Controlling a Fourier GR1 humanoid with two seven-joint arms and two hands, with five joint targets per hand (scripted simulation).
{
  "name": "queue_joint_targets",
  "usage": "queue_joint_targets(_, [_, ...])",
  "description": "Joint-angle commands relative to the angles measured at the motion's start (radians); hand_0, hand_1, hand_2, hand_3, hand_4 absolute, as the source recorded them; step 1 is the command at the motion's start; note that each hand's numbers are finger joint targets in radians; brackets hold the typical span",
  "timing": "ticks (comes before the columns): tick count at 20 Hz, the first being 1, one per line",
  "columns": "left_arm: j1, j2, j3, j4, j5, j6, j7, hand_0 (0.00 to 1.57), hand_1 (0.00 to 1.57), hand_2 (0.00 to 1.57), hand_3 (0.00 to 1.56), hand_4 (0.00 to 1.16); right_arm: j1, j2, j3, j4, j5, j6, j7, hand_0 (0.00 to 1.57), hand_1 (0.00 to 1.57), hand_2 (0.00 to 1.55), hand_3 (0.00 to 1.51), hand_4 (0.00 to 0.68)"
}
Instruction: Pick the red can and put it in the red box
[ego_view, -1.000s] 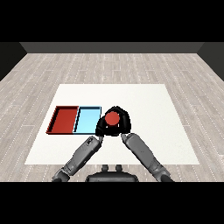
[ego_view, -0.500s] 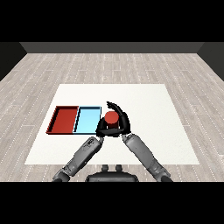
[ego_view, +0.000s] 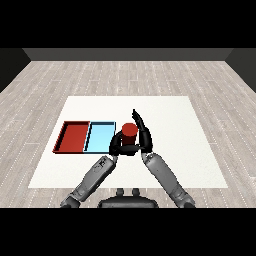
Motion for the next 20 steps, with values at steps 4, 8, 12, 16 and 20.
queue_joint_targets(4, [0.054, 0.015, 0.042, -0.006, -0.015, -0.053, -0.047, 1.57, 1.57, 1.57, 1.48, 1.14, -0.027, -0.021, -0.112, -0.134, -0.007, 0.061, 0.128, 0.00, 0.00, 0.00, 0.00, 0.000])
queue_joint_targets(8, [-0.010, 0.006, 0.057, -0.059, -0.076, -0.005, 0.082, 1.57, 1.57, 1.57, 1.48, 1.14, 0.135, -0.054, -0.142, -0.170, -0.071, 0.130, -0.041, 0.00, 0.00, 0.00, 0.00, 0.000])
queue_joint_targets(12, [0.016, 0.010, 0.108, -0.023, -0.095, -0.039, 0.017, 1.57, 1.57, 1.57, 1.47, 1.14, 0.232, -0.086, -0.153, -0.309, -0.071, 0.154, -0.032, 0.00, 0.00, 0.00, 0.00, 0.000])
queue_joint_targets(16, [0.039, 0.138, 0.181, -0.071, -0.074, -0.096, 0.053, 1.57, 1.57, 1.57, 1.47, 1.15, 0.309, -0.171, -0.279, -0.357, -0.153, 0.223, -0.075, 0.00, 0.00, 0.00, 0.00, 0.000])
queue_joint_targets(20, [0.012, 0.167, 0.221, -0.082, -0.120, -0.044, 0.112, 1.57, 1.57, 1.56, 1.45, 1.13, 0.411, -0.195, -0.362, -0.362, -0.188, 0.239, -0.113, 0.00, 0.00, 0.00, 0.00, 0.000])
